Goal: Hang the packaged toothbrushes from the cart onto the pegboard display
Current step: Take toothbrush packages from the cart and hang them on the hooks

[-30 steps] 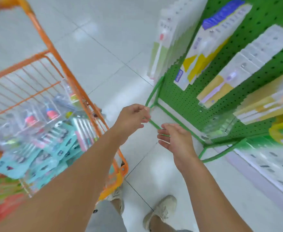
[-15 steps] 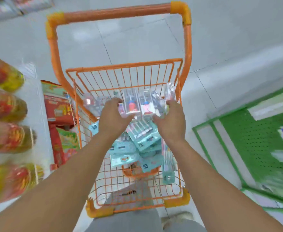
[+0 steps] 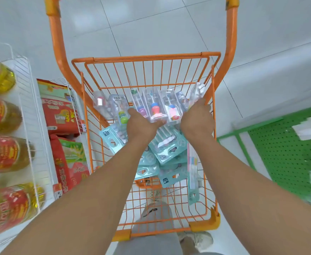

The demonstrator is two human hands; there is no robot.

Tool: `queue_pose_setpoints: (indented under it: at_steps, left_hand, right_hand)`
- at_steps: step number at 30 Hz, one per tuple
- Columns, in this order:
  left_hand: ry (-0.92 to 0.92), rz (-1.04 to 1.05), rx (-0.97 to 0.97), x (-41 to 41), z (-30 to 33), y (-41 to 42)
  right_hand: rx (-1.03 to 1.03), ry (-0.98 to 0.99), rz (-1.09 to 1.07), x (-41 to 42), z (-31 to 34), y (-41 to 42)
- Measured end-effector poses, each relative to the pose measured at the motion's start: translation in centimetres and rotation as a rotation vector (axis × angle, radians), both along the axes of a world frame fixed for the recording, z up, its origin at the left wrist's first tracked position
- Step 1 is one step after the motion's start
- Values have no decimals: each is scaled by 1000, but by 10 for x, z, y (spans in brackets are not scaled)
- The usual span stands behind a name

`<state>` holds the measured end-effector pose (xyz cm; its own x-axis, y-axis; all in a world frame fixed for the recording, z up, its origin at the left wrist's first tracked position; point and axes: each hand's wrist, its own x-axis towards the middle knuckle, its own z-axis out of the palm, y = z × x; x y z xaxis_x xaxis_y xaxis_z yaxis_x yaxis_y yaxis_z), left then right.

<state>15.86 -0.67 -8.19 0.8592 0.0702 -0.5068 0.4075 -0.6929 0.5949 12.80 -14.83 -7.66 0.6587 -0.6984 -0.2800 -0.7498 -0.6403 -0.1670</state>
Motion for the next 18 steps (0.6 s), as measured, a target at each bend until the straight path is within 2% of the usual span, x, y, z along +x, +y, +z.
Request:
queue_pose_setpoints:
  at_steps: [7,13,15,18]
  left_hand:
    - [134,219,-342,9,6,2]
    - [71,361,-487,1,34,16]
    - [52,335,-573,-7,54,25]
    - [138,325,-785,-19,80,30]
  right_hand:
    - [211,-174,-101,-17,7,-5]
    - [312,-474,-111,-45,37,1]
    - [446,-628,-181,-56,59,3]
    - [778,-883,-468,-81,92,-1]
